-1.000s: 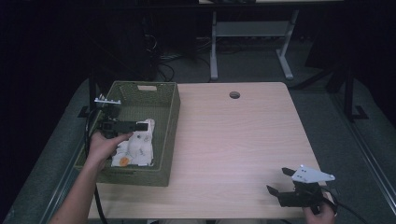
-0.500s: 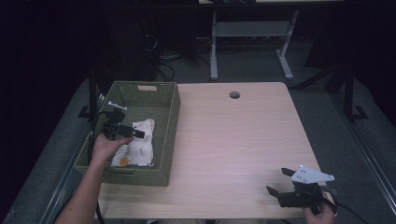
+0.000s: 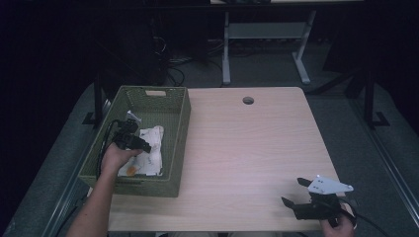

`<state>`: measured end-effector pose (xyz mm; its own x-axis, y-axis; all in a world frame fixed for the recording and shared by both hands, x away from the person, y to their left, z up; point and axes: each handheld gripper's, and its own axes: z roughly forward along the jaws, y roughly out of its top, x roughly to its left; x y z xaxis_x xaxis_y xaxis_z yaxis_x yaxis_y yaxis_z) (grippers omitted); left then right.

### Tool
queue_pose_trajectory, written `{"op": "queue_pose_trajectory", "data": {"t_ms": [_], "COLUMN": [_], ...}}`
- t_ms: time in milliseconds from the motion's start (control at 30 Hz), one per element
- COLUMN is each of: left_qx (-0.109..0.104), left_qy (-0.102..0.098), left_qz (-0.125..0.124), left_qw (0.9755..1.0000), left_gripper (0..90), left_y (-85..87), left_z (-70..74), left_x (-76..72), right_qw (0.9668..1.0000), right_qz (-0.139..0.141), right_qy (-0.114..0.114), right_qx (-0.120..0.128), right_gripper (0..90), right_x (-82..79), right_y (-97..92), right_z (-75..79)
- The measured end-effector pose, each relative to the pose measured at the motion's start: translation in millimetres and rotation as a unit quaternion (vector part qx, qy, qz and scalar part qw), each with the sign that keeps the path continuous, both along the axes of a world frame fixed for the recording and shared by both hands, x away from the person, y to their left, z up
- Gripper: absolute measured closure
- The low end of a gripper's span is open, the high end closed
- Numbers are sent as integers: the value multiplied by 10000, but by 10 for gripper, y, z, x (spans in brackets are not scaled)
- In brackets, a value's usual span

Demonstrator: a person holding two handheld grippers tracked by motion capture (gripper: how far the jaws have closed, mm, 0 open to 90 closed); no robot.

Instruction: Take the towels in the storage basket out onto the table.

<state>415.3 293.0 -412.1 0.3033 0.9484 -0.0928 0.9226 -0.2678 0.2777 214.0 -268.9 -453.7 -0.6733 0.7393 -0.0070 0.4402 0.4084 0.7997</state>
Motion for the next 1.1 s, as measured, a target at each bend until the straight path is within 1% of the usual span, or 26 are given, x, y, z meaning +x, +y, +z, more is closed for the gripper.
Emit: {"op": "queue_pose_trajectory", "data": {"t_ms": [33, 67, 133, 200, 233, 400, 433, 500, 567, 700, 767, 800, 833, 867, 933, 967, 1033, 1100], "left_qx": [84, 168, 222, 307, 347, 376, 398, 493, 503, 481, 513, 516, 514, 510, 478, 495, 429, 433], "left_qy": [32, 114, 220, 283, 297, 368, 362, 324, 348, 393, 381, 383, 383, 389, 389, 377, 393, 406], "left_qz": [-4, 2, 6, -19, -39, -41, -33, -101, -95, -111, -132, -133, -128, -114, -93, -112, -32, -60], "left_qw": [10000, 9998, 9995, 9991, 9989, 9986, 9985, 9982, 9981, 9980, 9979, 9978, 9979, 9979, 9981, 9980, 9983, 9982], "left_gripper": [306, 307, 304, 305, 305, 311, 311, 319, 321, 369, 423, 423, 458, 458, 502, 529, 580, 632], "left_y": [-5, -18, -41, -53, -54, -55, -61, -77, -98, -99, -98, -96, -93, -90, -79, -70, -67, -65], "left_z": [-14, -41, -75, -101, -111, -127, -130, -142, -143, -132, -128, -127, -124, -119, -112, -106, -103, -101], "left_x": [4, 10, 12, 17, 20, 25, 24, 25, 24, 29, 29, 29, 29, 28, 29, 29, 19, 17], "right_qw": [10000, 10000, 10000, 10000, 10000, 10000, 10000, 10000, 10000, 10000, 10000, 10000, 10000, 10000, 10000, 10000, 10000, 10000], "right_qz": [11, 20, 34, 14, 8, 25, 21, 19, 18, 18, 11, 11, 16, 16, 19, 19, 11, 14], "right_qy": [6, 2, -4, 14, 20, 18, 28, 21, 21, 16, 11, 11, -18, -18, -21, -21, 7, -14], "right_qx": [-12, -16, -15, -1, 4, -23, -16, -16, -14, -4, -5, -5, -13, -13, -15, -12, -12, -18], "right_gripper": [140, 140, 140, 140, 140, 140, 140, 140, 140, 140, 140, 140, 140, 140, 140, 140, 140, 140], "right_x": [3, 4, 2, -4, -7, -5, -9, -13, -13, -11, -15, -15, -13, -13, -13, -12, -14, -14], "right_y": [1, 3, 3, 4, 4, 10, 13, 14, 12, 9, 9, 9, 7, 7, 6, 6, 7, 8], "right_z": [-1, -2, 0, 3, 5, 3, 5, 8, 8, 7, 10, 10, 10, 10, 11, 10, 10, 10]}}
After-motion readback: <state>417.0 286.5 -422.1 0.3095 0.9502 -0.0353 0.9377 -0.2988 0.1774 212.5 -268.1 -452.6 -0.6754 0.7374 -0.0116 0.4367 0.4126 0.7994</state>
